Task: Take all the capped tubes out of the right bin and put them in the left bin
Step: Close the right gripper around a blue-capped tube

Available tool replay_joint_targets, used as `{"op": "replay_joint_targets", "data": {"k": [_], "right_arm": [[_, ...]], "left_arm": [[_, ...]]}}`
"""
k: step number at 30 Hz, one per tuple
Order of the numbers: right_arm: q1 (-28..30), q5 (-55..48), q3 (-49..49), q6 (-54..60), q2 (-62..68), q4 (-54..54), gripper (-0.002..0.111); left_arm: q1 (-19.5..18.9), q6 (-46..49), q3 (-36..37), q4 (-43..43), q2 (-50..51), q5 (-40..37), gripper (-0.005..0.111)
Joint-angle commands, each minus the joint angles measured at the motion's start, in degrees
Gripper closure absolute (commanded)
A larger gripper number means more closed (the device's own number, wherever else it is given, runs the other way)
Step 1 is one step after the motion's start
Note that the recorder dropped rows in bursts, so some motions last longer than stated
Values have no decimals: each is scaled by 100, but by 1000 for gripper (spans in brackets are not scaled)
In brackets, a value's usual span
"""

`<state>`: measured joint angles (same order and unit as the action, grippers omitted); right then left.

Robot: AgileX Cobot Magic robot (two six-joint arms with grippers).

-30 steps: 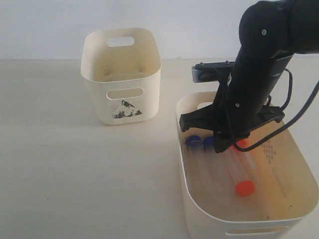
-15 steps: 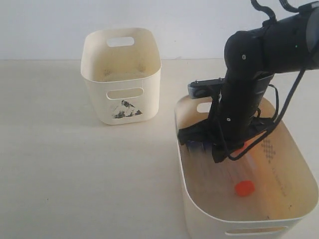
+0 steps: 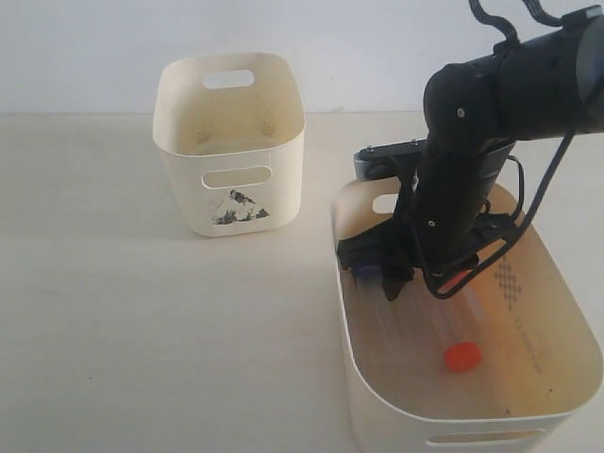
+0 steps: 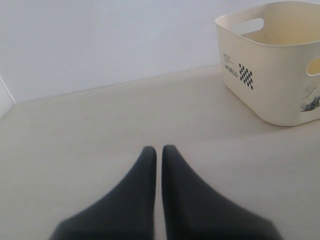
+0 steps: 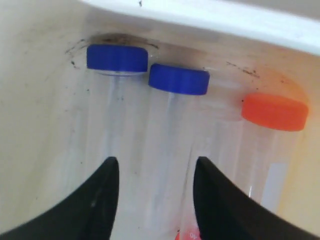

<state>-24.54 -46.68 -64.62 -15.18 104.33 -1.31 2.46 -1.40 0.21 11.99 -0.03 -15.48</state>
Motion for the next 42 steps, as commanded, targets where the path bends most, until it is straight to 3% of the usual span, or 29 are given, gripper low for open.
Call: {"op": "replay_joint_targets", "data": {"k": [1,19,34,42], "right_arm": [[-6,59,9,10,-20,68,74],[-6,240,9,-102,1256,6,76],[-6,-719,-3,-86,1266,-56,76],[-6,-92,-3,-72,1033,-17,76]], "left_arm": [[8,-76,-21,-21,3,52,102],[8,-76,-21,-21,3,52,102],[8,-76,-21,-21,3,52,102],[8,-76,-21,-21,3,52,102]]}}
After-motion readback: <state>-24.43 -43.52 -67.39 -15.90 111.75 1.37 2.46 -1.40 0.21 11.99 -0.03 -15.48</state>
